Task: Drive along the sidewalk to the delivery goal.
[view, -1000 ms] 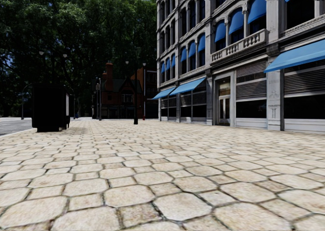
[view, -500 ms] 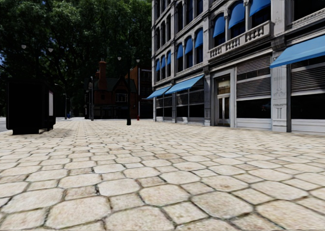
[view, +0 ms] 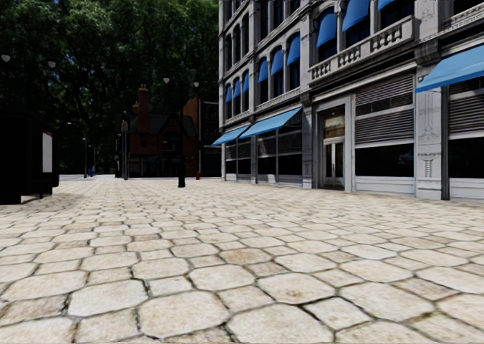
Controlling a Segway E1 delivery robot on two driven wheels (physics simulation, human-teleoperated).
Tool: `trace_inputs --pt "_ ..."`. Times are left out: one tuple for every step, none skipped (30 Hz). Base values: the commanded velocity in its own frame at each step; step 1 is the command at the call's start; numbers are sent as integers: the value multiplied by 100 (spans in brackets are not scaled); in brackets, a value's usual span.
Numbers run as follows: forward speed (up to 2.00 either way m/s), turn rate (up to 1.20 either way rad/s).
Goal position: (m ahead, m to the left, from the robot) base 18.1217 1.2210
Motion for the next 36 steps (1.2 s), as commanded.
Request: trace_inputs --pt "200 -5" --pt "200 -5" --pt "200 -1" --pt "200 0" --pt "200 0" --pt "200 0" --pt "200 0" --pt "200 0" --pt "200 0" --pt "200 0" --pt "200 0" --pt "200 0" --pt "200 0" --pt "200 0" --pt "200 0" --pt "200 0" --pt "200 0" --pt "200 0" --pt "200 0" --pt "200 0" --pt "200 0" --pt "200 0" --pt "200 0" --pt "200 0" --pt "200 0" --pt "200 0" --pt "200 0" --pt "200 0" --pt "200 0" --pt "200 0" --pt "200 0" --pt "200 0" --pt "200 0" --pt "200 0" --pt "200 0" --pt "200 0"
